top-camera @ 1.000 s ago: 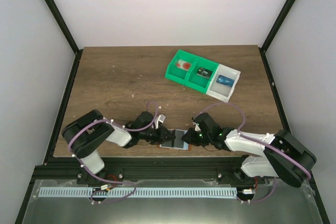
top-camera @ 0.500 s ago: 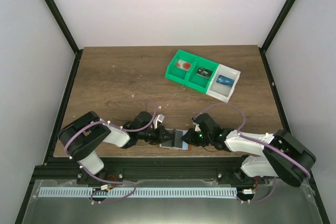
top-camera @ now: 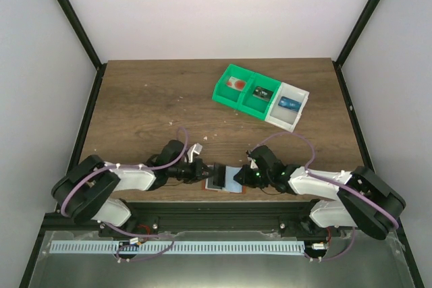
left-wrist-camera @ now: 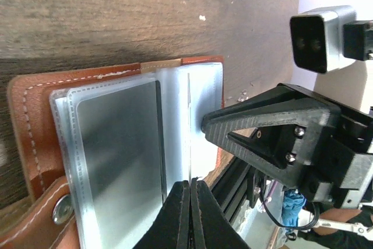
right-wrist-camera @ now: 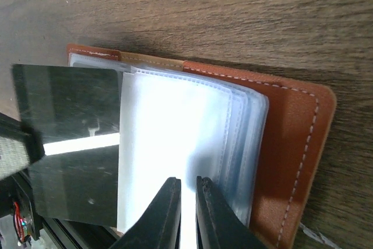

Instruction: Take the credit cards out of the card holder

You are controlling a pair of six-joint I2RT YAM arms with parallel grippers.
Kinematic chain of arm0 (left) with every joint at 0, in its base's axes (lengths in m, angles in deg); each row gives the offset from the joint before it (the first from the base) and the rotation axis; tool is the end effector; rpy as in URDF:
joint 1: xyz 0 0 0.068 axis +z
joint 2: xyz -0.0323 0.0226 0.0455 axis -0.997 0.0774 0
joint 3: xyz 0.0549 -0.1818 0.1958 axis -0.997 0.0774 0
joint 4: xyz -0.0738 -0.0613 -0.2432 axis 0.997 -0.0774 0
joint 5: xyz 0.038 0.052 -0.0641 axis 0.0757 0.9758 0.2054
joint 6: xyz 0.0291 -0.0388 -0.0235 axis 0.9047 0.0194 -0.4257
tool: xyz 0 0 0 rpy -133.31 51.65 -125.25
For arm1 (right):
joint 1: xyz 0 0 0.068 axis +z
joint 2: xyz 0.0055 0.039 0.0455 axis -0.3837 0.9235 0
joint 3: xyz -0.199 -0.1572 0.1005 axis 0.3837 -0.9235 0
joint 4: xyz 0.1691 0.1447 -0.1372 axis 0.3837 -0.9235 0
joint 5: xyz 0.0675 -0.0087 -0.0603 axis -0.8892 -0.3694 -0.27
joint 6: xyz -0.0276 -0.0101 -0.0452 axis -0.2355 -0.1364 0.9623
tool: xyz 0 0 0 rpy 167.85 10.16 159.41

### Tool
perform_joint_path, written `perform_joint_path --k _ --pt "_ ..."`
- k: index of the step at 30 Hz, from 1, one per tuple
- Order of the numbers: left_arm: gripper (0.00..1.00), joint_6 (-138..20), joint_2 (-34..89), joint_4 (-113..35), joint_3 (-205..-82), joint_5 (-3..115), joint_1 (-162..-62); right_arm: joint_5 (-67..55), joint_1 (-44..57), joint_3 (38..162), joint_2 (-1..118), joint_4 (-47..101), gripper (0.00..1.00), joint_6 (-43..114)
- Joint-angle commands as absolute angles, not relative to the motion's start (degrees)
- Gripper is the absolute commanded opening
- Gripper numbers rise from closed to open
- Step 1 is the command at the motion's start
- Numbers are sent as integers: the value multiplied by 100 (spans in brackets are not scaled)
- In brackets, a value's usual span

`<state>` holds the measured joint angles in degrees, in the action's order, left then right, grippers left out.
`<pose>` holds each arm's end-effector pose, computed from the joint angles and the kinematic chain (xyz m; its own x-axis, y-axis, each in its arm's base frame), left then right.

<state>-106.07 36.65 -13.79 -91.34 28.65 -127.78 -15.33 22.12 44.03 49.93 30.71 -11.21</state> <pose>0.1615 -0.1742 0.1188 -0.9935 -0.0413 -0.1064 0.0719 0.4985 -0.8639 0.1394 0.1526 0.1246 -0.9720 0.1185 -0.2028 -0.0454 0.7525 0.6571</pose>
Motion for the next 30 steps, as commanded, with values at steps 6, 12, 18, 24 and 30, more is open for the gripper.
perform_joint_path --k 6,12,18,24,30 --pt "0 -9972 2647 -3340 -9552 3276 -12592 -925 2150 4910 4839 2354 13 -326" --pt "0 -10037 2149 -3441 -9537 3057 -12175 -726 2154 4846 4364 3115 17 687" --pt "0 -10086 1820 -3518 -9517 2407 -11403 -689 2441 4696 3843 4373 24 2320" --pt "0 -10332 1543 -3700 -9485 1762 -10589 -898 2903 4684 3863 5237 25 4276" --pt "0 -11087 1254 -3466 -9300 1482 -10466 -737 3227 4872 4326 5487 27 5644"
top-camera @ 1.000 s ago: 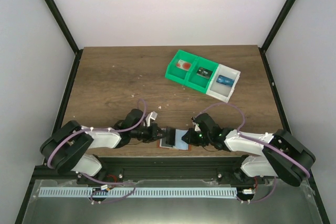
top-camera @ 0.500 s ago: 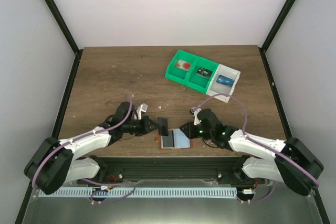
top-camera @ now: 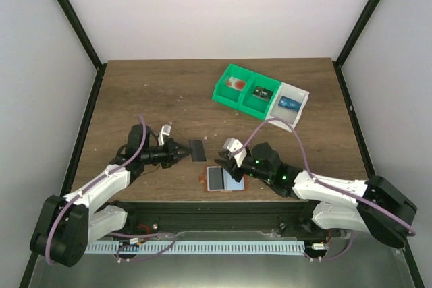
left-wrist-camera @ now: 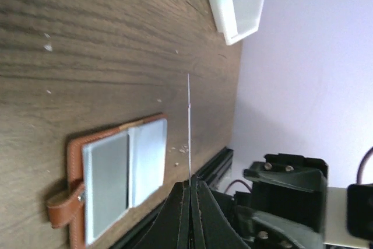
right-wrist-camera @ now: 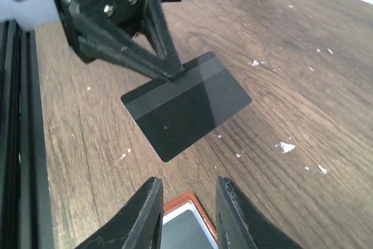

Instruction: Take the credit cards out of the card holder

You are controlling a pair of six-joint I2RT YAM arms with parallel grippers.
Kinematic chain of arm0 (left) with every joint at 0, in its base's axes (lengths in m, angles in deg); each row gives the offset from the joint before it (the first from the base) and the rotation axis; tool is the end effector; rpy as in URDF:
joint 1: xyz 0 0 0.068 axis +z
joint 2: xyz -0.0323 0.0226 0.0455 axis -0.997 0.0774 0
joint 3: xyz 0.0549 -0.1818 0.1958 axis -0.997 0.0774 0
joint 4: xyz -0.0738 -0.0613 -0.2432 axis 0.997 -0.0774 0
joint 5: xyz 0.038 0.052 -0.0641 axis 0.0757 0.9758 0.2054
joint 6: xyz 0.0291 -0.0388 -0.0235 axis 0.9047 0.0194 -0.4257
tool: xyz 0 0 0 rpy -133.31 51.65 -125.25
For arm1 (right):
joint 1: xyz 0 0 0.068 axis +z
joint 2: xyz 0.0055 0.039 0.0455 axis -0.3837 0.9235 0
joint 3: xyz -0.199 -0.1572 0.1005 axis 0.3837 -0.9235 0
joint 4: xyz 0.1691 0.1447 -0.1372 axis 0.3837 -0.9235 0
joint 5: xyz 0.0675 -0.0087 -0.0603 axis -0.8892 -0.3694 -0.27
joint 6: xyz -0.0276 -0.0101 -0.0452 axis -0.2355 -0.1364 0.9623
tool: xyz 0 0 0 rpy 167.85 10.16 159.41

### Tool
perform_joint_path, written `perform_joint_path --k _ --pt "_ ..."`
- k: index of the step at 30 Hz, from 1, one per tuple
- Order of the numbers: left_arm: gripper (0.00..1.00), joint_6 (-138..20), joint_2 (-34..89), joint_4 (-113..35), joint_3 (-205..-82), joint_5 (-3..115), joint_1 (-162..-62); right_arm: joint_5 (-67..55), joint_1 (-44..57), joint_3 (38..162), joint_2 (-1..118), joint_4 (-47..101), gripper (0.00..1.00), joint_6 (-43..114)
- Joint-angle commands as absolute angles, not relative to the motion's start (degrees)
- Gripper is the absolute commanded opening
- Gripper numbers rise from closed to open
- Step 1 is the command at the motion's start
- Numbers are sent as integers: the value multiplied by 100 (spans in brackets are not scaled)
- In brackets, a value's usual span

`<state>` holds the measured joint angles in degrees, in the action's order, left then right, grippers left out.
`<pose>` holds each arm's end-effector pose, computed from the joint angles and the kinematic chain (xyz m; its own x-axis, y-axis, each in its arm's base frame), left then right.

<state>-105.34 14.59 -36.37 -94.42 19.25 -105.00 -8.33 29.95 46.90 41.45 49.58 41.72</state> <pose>0.1871 -0.0925 0.1824 -0.9485 -0.3043 -0.0885 -0.0464 0.4095 -0.9111 0.1351 0.1866 0.1979 -0.2109 -0.2573 -0.9430 -0.8816 0.4667 0.0699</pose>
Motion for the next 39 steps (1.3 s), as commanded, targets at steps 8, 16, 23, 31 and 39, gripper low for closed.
perform_joint_path --k 8,16,23,31,39 --pt "0 -11361 1324 -3386 -9256 1116 -10463 -443 3449 4958 4812 6024 35 7229" --pt "0 -11638 1297 -3122 -9177 1029 -10458 -144 3626 5066 5041 6074 35 8460" --pt "0 -11782 1313 -2952 -9128 1064 -10460 -507 3756 5101 4980 5759 40 8809" --pt "0 -11877 1581 -2702 -9122 1080 -10463 -532 3799 5018 4934 5625 43 8900" --pt "0 -11967 1545 -2685 -9095 1092 -10463 -203 3797 5045 5048 6114 35 8891"
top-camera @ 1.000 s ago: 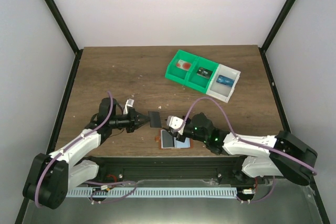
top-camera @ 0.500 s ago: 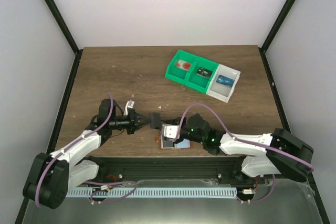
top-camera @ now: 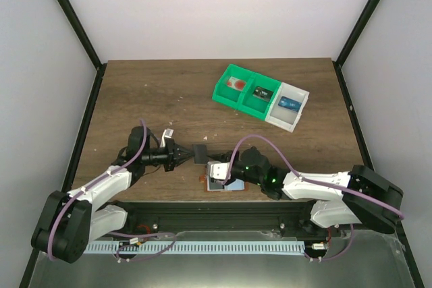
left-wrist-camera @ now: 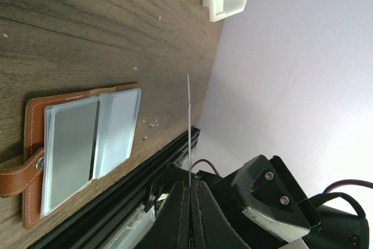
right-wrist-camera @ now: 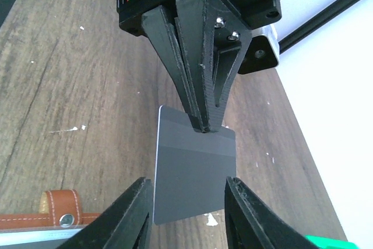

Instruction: Take the credit cards out of the card holder

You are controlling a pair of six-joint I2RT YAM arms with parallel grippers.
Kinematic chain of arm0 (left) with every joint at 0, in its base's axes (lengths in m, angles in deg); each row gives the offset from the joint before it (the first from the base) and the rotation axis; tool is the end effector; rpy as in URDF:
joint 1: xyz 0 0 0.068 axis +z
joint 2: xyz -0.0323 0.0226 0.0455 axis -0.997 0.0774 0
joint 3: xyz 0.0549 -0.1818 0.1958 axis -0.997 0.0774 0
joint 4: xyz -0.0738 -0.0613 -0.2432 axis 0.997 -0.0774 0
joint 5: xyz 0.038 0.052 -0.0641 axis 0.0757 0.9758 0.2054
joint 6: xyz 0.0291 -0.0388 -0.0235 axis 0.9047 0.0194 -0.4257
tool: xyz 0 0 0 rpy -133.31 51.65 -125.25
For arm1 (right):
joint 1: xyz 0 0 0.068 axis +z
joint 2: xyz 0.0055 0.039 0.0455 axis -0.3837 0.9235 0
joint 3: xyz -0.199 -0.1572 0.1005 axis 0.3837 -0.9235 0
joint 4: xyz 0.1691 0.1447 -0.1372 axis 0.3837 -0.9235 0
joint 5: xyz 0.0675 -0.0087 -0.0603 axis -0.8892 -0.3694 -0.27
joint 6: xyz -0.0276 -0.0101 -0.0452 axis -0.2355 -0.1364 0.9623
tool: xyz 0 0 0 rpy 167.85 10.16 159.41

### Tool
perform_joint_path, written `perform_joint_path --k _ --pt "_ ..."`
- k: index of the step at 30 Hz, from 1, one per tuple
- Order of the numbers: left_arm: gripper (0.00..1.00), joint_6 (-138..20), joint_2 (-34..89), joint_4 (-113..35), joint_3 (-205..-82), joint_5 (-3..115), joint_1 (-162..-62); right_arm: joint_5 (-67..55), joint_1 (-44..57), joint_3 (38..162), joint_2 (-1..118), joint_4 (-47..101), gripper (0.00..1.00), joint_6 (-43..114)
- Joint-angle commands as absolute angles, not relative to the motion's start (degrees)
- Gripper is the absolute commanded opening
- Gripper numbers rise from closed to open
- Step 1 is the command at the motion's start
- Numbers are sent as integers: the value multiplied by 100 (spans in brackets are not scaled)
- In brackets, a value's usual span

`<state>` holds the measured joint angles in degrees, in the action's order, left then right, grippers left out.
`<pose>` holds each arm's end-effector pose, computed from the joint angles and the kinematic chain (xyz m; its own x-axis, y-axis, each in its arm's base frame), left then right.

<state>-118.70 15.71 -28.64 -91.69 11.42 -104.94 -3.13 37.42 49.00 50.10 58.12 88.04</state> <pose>0.1835 -0.0944 0.1772 -0.9547 -0.2729 0.1184 -0.1939 0.2688 -0.9435 0.1244 0.2216 0.1914 0.5438 -0.4833 -0.6860 -0.7390 0.1116 -0.6644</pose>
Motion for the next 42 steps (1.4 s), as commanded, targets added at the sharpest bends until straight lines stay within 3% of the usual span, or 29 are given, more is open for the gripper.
perform_joint_path --k 1,17,21,26,29,33,38,42 --pt "0 -12026 1544 -2613 -9063 1055 -10463 -208 3799 5062 5066 6099 35 8910" --pt "0 -12491 1335 -2335 -8798 1141 -10465 -69 3886 5173 5404 6011 42 9186" --pt "0 -12504 1324 -2304 -8792 1112 -10459 18 3887 5289 5482 6068 24 9079" --pt "0 -12797 1143 -2112 -8665 1144 -10464 167 3885 5277 5506 6289 15 9077" --pt "1 -13005 1085 -1880 -8578 1094 -10463 144 3892 5222 5433 6335 1 9067" --pt "26 -13135 952 -1718 -8524 1164 -10459 70 3892 5255 5274 6236 1 8614" --pt "72 -12199 819 -2640 -9082 1280 -10455 42 3896 5633 5117 5556 0 6807" --pt "91 -11265 740 -3749 -9716 1560 -10456 518 3877 5996 5150 4684 1 5629"
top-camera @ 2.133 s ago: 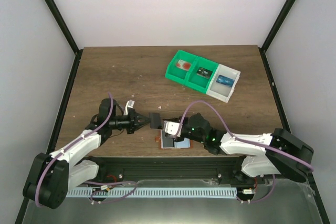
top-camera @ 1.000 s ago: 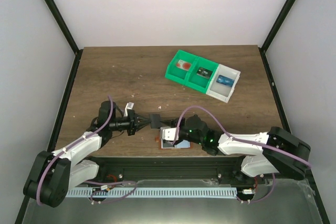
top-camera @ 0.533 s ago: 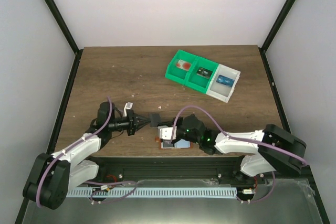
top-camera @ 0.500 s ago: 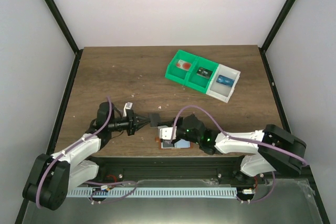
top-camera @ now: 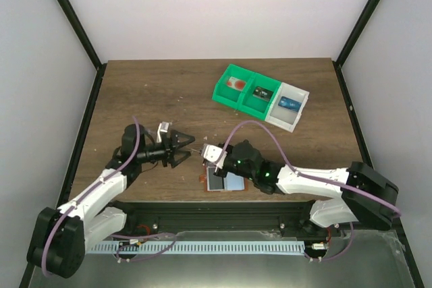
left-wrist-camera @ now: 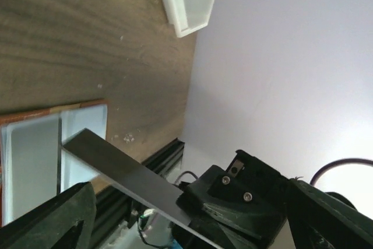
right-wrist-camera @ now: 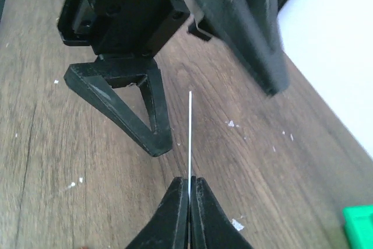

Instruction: Take the credit cards out of the card holder

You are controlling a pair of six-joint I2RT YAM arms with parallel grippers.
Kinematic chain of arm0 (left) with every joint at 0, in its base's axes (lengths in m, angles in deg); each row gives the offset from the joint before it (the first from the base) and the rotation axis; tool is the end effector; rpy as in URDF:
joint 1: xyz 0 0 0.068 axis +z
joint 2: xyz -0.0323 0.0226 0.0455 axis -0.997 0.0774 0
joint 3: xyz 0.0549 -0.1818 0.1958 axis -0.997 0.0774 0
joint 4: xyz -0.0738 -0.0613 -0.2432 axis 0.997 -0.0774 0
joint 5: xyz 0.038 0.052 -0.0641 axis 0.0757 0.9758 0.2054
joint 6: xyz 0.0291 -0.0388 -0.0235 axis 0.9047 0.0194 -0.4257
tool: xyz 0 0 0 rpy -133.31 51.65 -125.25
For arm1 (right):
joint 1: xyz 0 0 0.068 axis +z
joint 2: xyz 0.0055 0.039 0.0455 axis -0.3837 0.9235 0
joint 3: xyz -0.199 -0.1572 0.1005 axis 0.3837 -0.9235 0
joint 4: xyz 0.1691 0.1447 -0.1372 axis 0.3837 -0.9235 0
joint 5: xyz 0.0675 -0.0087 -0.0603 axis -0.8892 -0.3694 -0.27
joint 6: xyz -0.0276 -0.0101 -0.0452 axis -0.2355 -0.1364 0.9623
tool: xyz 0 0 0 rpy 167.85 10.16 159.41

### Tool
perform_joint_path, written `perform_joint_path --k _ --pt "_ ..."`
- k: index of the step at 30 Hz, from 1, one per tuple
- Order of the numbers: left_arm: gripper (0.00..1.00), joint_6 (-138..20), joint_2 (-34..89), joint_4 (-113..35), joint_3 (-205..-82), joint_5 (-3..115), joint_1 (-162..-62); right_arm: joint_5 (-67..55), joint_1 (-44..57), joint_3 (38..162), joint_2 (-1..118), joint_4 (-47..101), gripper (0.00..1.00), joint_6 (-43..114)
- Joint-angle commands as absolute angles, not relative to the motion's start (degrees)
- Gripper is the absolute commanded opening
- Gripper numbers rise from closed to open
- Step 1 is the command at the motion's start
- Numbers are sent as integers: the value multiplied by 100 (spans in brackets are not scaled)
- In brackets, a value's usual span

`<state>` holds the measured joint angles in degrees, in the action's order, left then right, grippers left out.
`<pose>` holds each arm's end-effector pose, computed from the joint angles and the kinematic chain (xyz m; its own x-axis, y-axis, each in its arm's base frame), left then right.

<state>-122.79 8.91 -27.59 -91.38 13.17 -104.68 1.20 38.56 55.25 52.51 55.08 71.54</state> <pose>0.1765 -0.0903 0.1981 -0.9455 -0.3175 0.0731 -0.1463 0.2134 -0.9659 0.1321 0.2404 0.2103 0.3105 -0.4469 -0.8390 -0.8372 0.2894 -0.4640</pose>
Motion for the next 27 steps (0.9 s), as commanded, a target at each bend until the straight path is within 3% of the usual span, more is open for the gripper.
perform_joint_path --k 1,3,8,16,27 --pt "94 -11073 709 -3987 -9844 1672 -10455 623 3866 6063 5155 4507 1 5323" --pt "99 -10655 645 -4385 -10067 1897 -10459 749 3769 6234 5147 4066 0 4806" --pt "100 -9947 488 -5120 -10505 2375 -10455 686 3333 6504 4925 3398 0 3964" --pt "100 -8992 337 -5527 -10667 3139 -10457 -394 1498 6970 4354 2683 0 2467" --pt "100 -7654 -484 -4413 -9919 3472 -10456 -90 271 7681 4853 2180 1 1354"
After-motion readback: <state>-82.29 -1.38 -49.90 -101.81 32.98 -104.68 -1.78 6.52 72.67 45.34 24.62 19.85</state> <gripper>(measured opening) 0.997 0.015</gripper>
